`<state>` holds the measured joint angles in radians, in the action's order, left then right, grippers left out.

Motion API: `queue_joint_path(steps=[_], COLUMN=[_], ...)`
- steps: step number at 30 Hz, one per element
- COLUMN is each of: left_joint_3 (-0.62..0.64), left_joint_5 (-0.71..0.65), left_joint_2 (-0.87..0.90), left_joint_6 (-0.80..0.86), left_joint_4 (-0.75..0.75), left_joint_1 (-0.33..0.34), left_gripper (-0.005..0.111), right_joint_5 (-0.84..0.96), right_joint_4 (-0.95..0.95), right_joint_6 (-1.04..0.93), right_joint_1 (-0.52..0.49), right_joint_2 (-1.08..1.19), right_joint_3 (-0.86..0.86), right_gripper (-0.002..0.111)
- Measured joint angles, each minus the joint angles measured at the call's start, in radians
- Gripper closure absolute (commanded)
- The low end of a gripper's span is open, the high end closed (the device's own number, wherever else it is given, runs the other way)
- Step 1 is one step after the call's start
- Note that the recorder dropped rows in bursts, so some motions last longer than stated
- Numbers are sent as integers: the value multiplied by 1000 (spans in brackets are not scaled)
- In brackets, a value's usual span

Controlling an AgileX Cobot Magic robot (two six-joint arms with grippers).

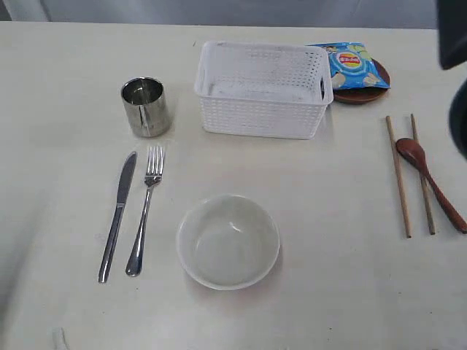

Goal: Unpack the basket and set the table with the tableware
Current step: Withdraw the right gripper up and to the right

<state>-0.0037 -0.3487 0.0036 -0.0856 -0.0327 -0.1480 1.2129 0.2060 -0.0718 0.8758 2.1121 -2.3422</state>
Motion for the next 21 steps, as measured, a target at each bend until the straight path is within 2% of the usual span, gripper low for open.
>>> queue_joint_path(steps=[8, 16, 21], left_joint_3=[0, 0, 0], left_joint_5=[0, 0, 0], left_joint_2=[0, 0, 0], left_joint_6=[0, 0, 0], left_joint_4=[0, 0, 0], left_joint_1=[0, 0, 0], left_gripper=[107, 107, 107], right_joint_5=[0, -74, -142], right_joint_4=[-109, -167, -185], right_joint_6=[23, 15, 13], right_joint_1=[-183, -326, -471], right_joint_2=[-115, -283, -342], right_joint_3=[66, 345, 509], right_gripper=[109, 109, 109])
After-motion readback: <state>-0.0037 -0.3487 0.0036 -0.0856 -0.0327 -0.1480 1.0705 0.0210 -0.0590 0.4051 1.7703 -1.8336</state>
